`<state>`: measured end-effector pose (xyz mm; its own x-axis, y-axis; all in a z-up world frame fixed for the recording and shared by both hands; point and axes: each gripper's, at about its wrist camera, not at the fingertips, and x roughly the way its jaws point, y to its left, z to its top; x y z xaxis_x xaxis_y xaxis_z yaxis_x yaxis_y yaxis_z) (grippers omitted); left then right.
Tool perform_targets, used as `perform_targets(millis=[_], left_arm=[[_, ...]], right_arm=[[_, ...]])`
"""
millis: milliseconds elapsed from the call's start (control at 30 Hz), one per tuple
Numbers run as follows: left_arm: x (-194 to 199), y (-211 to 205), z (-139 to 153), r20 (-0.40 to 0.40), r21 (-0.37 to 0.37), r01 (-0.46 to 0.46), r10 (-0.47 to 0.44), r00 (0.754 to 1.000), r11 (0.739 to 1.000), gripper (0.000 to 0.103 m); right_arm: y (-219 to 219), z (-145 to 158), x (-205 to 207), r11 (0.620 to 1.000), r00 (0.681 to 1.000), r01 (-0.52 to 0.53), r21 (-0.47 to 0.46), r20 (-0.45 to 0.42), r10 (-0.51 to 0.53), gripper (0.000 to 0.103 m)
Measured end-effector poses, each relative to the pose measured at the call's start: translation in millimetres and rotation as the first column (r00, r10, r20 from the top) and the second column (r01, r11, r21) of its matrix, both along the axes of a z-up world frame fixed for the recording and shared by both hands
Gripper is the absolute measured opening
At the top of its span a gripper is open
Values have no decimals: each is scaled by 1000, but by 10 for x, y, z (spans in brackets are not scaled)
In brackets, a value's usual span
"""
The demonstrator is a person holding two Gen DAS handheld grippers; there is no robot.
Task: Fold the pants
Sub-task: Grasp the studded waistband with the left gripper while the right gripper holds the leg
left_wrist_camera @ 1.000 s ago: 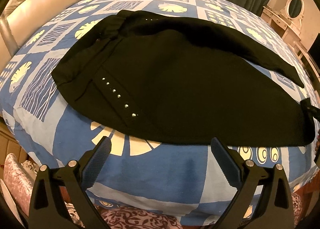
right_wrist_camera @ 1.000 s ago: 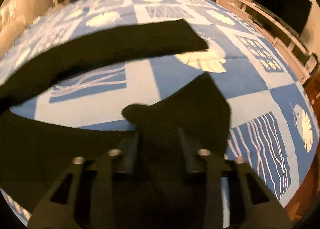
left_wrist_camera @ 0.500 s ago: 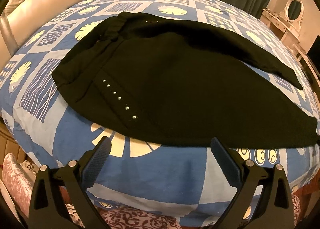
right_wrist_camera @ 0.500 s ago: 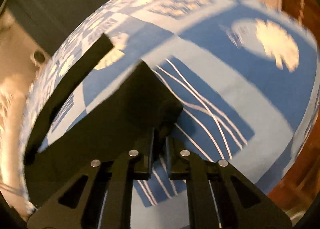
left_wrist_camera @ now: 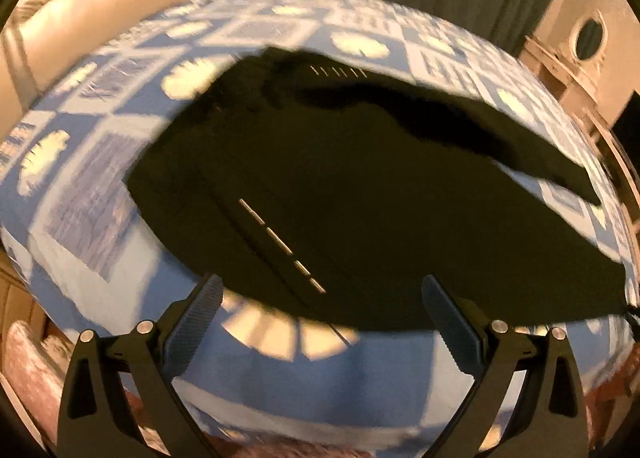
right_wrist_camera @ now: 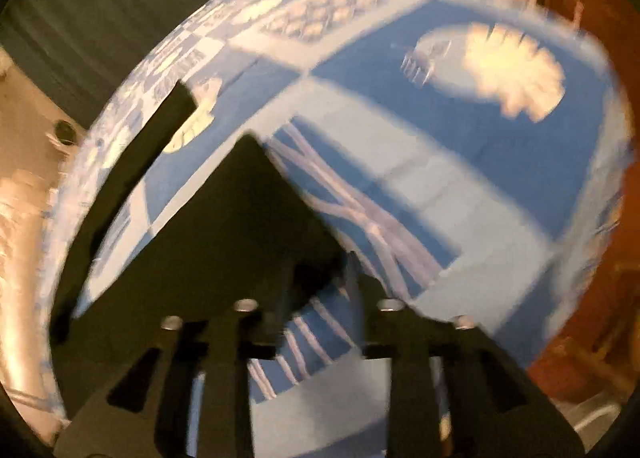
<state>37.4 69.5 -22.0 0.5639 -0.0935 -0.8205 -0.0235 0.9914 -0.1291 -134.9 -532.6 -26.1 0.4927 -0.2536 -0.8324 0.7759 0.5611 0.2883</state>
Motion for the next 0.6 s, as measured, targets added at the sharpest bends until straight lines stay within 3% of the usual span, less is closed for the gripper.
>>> perform_targets(millis=[100,200,267,300,367,467,567,600], left_arm=[[198,260,106,50,-44,16,-14,999,999,99],[551,480,139,7,-81,74,-74,997,994,99],[836,576,201,17,-48,141,-141,990,989,99],[1012,646,253,40,-11,146,-145,989,989,99],[1298,779,295,49,-10,148,-147,988,989,99],[1836,1088,285,25,-96,129,-128,992,987,99],[2353,1299,150,-27,-195,150,-158,987,969,99],[2493,1325,76,-58,-207,152,-167,984,966,99]], right_arm=[[119,354,19,987,1000,-20,-159,-6,19,72],[366,618,257,966,991,-121,-228,27,130,80],[567,695,523,950,977,-202,-239,23,213,83],[749,730,741,932,960,-267,-245,22,281,83],[1072,772,1060,895,922,-367,-255,26,386,84],[1516,795,1520,821,845,-507,-260,36,534,84],[2039,747,2079,714,736,-649,-261,24,677,84],[2156,735,2196,693,713,-673,-261,20,700,84]])
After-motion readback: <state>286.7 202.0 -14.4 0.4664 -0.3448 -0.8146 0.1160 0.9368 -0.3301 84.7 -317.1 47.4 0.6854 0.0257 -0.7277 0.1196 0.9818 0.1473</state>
